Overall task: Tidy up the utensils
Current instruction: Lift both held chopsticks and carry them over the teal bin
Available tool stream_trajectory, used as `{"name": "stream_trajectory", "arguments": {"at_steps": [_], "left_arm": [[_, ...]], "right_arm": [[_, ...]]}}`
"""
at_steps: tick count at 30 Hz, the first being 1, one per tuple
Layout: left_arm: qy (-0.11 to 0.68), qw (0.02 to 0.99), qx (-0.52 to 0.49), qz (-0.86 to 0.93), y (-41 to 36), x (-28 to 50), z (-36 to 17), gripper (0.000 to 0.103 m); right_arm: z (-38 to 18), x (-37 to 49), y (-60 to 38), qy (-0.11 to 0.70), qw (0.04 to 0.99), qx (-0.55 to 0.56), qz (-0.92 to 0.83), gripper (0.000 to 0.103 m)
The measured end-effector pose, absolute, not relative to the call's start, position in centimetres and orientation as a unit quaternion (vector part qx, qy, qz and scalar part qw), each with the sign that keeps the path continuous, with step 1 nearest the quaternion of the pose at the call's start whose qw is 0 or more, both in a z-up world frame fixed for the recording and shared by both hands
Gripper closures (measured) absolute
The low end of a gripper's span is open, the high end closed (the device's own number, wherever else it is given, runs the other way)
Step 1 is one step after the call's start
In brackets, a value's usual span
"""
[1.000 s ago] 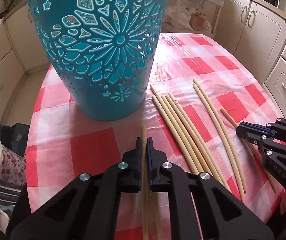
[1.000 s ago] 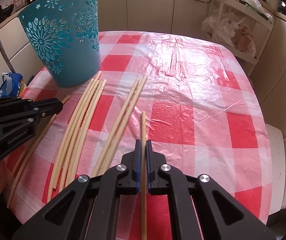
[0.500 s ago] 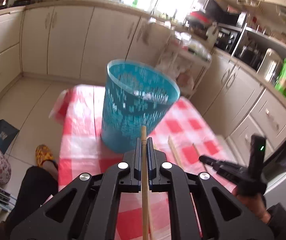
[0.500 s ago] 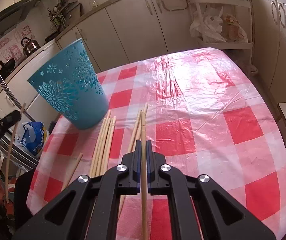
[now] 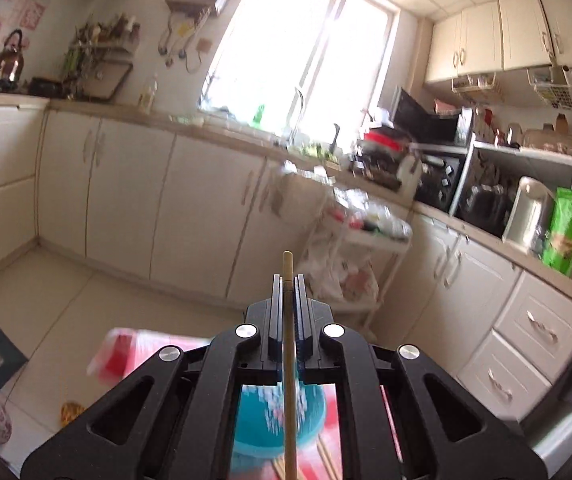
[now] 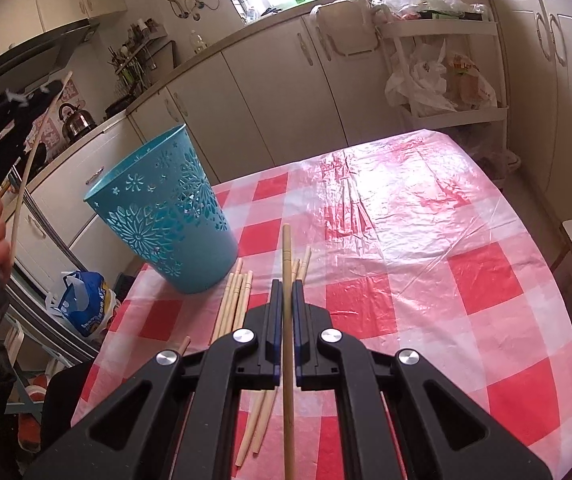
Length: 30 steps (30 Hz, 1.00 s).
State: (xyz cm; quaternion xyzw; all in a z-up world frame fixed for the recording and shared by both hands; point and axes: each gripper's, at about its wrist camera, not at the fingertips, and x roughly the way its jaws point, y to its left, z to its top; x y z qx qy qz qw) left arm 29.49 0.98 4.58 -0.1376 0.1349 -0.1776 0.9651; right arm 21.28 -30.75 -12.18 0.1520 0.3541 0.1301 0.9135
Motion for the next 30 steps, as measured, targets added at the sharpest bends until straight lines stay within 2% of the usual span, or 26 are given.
{"name": "stream_trajectory", "arguments": {"at_steps": [6,12,20,24,30], "left_arm": [[0.047,0.984,-0.128,-0.117,-0.8,33.6,6.7,0.098],[0.124,0.982,-0.114,-0.089,-1.8,37.4,2.8,0.098],[0.153,0.978,-0.104,-0.101,-1.1,36.1,1.6,0.098],[0.167,0.973,-0.114,-0.113,-0.2,35.0,1.6,0.098],[0.198,0.965,-0.129,-0.117,2.3,32.5,0.0,0.097]], "right_arm": [[-11.6,21.0,-31.2,0.338,0.919,0.158,0.126,0.098],[-10.5,20.5,-30.9,0.315,0.93,0.146,0.123,0.098],[-8.2,21.0,-29.3,0.28,0.941,0.133,0.138,0.097],[-5.1,22.0,-28.5,0.231,0.945,0.167,0.158,0.097],[2.5,26.2,-24.2,0.11,0.95,0.195,0.217,0.097]]}}
